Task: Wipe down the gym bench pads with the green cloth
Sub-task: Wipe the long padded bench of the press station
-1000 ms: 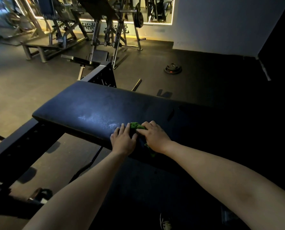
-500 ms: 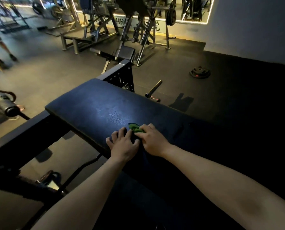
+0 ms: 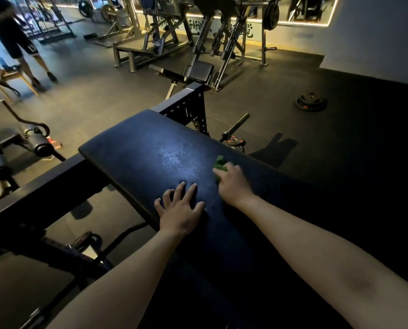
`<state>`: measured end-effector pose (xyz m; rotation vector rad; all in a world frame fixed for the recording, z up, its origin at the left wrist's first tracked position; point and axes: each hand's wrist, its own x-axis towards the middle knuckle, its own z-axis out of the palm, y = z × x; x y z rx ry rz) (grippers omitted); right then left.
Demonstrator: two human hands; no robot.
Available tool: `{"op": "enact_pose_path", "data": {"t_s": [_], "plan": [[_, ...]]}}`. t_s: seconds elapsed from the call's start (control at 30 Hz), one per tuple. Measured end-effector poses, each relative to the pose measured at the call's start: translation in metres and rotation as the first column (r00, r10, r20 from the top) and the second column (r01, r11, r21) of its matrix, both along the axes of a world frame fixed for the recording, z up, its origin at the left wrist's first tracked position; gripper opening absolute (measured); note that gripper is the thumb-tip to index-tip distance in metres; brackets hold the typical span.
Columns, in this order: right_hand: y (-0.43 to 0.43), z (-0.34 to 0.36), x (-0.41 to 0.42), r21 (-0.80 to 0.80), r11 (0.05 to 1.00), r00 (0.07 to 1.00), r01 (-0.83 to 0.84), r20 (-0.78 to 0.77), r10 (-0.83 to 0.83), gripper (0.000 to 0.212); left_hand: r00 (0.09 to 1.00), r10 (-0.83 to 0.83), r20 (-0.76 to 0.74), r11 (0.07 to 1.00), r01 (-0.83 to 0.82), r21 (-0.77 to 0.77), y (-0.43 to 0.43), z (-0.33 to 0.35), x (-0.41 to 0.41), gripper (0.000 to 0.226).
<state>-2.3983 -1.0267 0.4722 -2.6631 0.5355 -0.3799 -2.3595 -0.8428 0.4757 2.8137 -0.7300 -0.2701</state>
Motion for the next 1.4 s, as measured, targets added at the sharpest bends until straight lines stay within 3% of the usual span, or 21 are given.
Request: {"op": "enact_pose_path", "data": {"t_s": [0.1, 0.17, 0.33, 0.47, 0.53, 0.63, 0.7, 0.77, 0.9, 1.0, 1.2, 1.27, 1.4], "plan": [[0.031, 0.001, 0.002, -0.043, 0.968, 0.969, -0.248, -0.017, 0.247, 0.037, 1.0, 0.005, -0.005, 1.0, -0.005, -0.006, -0.001, 0.002, 0.0, 0.061], [0.02, -0.001, 0.001, -0.066, 0.968, 0.97, -0.243, -0.04, 0.241, 0.04, 0.999, 0.029, -0.022, 0.999, -0.03, -0.033, -0.006, 0.005, 0.0, 0.06], [-0.05, -0.007, -0.007, 0.015, 0.999, 0.998, 0.04, -0.057, -0.039, 0.033, 0.994, 0.09, -0.063, 0.99, -0.096, -0.101, -0.018, 0.005, -0.005, 0.067], [-0.085, -0.007, -0.016, 0.078, 0.954, 0.953, 0.288, -0.12, -0.278, 0.033, 0.996, 0.078, -0.031, 0.993, -0.081, -0.092, -0.014, -0.001, -0.006, 0.069], [-0.077, -0.001, -0.016, 0.057, 0.945, 0.944, 0.323, -0.099, -0.316, 0.037, 0.996, 0.086, -0.03, 0.993, -0.089, -0.083, -0.015, -0.001, -0.006, 0.069], [-0.041, 0.003, 0.002, 0.054, 0.995, 0.996, 0.082, 0.017, -0.083, 0.048, 0.998, 0.029, 0.057, 0.998, -0.026, -0.063, -0.022, 0.002, 0.0, 0.066], [-0.018, 0.001, 0.014, 0.036, 0.987, 0.988, -0.154, 0.008, 0.154, 0.044, 0.994, -0.045, 0.1, 0.997, 0.05, -0.054, -0.035, 0.005, 0.007, 0.063], [-0.01, 0.001, 0.019, -0.018, 0.972, 0.971, -0.236, -0.039, 0.235, 0.039, 0.997, -0.055, 0.046, 0.995, 0.058, -0.076, -0.047, 0.004, 0.01, 0.06], [-0.054, -0.008, 0.017, -0.104, 0.994, 0.991, -0.036, -0.129, 0.022, 0.039, 0.998, -0.049, 0.048, 0.997, 0.052, -0.052, -0.052, -0.007, 0.008, 0.064], [-0.095, -0.009, 0.003, -0.01, 0.986, 0.979, 0.168, -0.115, -0.168, 0.034, 0.996, -0.029, 0.079, 0.997, 0.035, -0.07, -0.052, -0.009, 0.008, 0.064], [-0.124, 0.0, -0.01, 0.086, 0.902, 0.898, 0.424, -0.171, -0.406, 0.03, 0.998, -0.014, 0.065, 0.998, 0.018, -0.063, -0.054, -0.007, 0.007, 0.063], [-0.113, 0.005, 0.004, 0.117, 0.918, 0.921, 0.378, -0.153, -0.359, 0.04, 0.998, -0.01, 0.056, 0.998, 0.013, -0.057, -0.056, -0.006, 0.007, 0.064], [-0.072, 0.012, 0.048, 0.111, 0.992, 0.994, 0.06, -0.102, -0.049, 0.048, 0.998, 0.005, 0.055, 0.999, -0.003, -0.047, -0.059, -0.005, 0.007, 0.063]]}}
